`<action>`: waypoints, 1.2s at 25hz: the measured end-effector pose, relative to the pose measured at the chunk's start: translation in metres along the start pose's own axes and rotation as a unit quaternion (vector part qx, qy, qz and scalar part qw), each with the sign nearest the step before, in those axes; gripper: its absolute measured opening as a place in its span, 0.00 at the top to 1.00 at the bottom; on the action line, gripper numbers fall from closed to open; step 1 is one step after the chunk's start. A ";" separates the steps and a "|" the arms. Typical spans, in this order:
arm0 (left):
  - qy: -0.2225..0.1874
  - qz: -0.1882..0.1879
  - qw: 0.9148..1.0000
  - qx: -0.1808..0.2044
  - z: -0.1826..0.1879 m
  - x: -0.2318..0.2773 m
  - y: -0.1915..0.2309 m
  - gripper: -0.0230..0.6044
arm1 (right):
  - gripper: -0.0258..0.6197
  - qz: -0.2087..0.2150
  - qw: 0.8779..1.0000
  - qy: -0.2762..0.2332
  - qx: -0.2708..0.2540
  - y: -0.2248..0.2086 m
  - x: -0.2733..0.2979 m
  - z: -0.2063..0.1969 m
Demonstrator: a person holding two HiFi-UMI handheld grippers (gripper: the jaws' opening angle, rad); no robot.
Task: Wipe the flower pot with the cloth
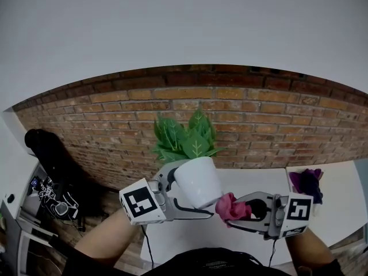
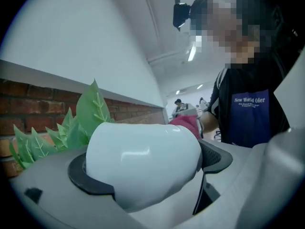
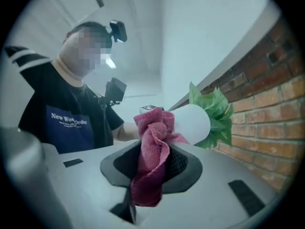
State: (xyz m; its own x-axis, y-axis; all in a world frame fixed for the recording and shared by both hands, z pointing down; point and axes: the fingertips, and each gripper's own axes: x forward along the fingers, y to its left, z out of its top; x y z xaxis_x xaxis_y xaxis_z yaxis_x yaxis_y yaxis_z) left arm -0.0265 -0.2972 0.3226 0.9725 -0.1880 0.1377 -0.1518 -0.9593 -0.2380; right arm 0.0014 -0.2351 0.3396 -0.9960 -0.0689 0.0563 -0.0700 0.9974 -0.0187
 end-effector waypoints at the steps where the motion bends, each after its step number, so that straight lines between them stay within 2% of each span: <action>1: 0.008 0.004 1.000 0.001 -0.004 0.002 0.001 0.07 | 0.81 -0.025 0.999 0.022 -0.019 -0.004 0.002 0.001; 4: 0.016 0.011 1.000 0.001 -0.009 0.009 0.003 0.07 | 0.81 -0.082 0.993 0.070 -0.055 -0.012 0.010 0.003; 7: 0.029 0.014 0.999 0.015 -0.012 0.011 0.006 0.07 | 0.81 -0.105 0.988 0.090 -0.065 -0.015 0.017 0.000; 12: 0.044 0.004 0.999 0.028 -0.020 0.008 -0.002 0.07 | 0.81 -0.081 0.990 0.112 -0.032 -0.014 0.022 -0.019; 16: 0.024 0.002 1.000 0.009 -0.014 0.004 -0.004 0.07 | 0.81 -0.078 0.980 0.175 -0.055 -0.015 0.016 -0.045; 18: 0.034 0.001 0.999 0.023 -0.015 0.002 -0.004 0.07 | 0.81 -0.086 0.985 0.142 -0.039 -0.021 0.005 -0.035; 20: 0.055 -0.001 0.998 0.041 -0.022 0.001 -0.003 0.07 | 0.81 -0.107 0.990 0.083 -0.027 -0.030 -0.003 -0.001; 21: 0.067 -0.002 0.997 0.046 -0.026 0.002 -0.004 0.07 | 0.81 -0.122 0.990 0.061 -0.034 -0.035 -0.005 0.017; 23: 0.094 -0.009 0.994 0.062 -0.035 0.011 -0.011 0.07 | 0.81 -0.144 0.986 0.050 -0.069 -0.036 0.000 0.039; 25: 0.117 -0.021 0.990 0.078 -0.044 0.026 -0.022 0.07 | 0.81 -0.143 0.979 0.079 -0.118 -0.026 0.018 0.042; 28: 0.134 -0.031 0.987 0.086 -0.051 0.040 -0.031 0.07 | 0.80 -0.139 0.958 0.152 -0.202 -0.017 0.043 0.024; 29: 0.138 -0.030 0.986 0.086 -0.053 0.040 -0.031 0.07 | 0.81 -0.139 0.953 0.154 -0.220 -0.017 0.046 0.022; 30: 0.138 -0.031 0.986 0.086 -0.054 0.039 -0.032 0.07 | 0.81 -0.140 0.954 0.141 -0.223 -0.019 0.046 0.024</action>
State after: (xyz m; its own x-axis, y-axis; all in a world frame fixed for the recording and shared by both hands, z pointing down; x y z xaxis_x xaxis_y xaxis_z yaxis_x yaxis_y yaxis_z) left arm 0.0065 -0.2851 0.3877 0.8899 -0.2036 0.4083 -0.0386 -0.9253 -0.3773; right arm -0.0447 -0.2578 0.3189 -0.8831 -0.3881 0.2638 -0.2387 0.8555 0.4595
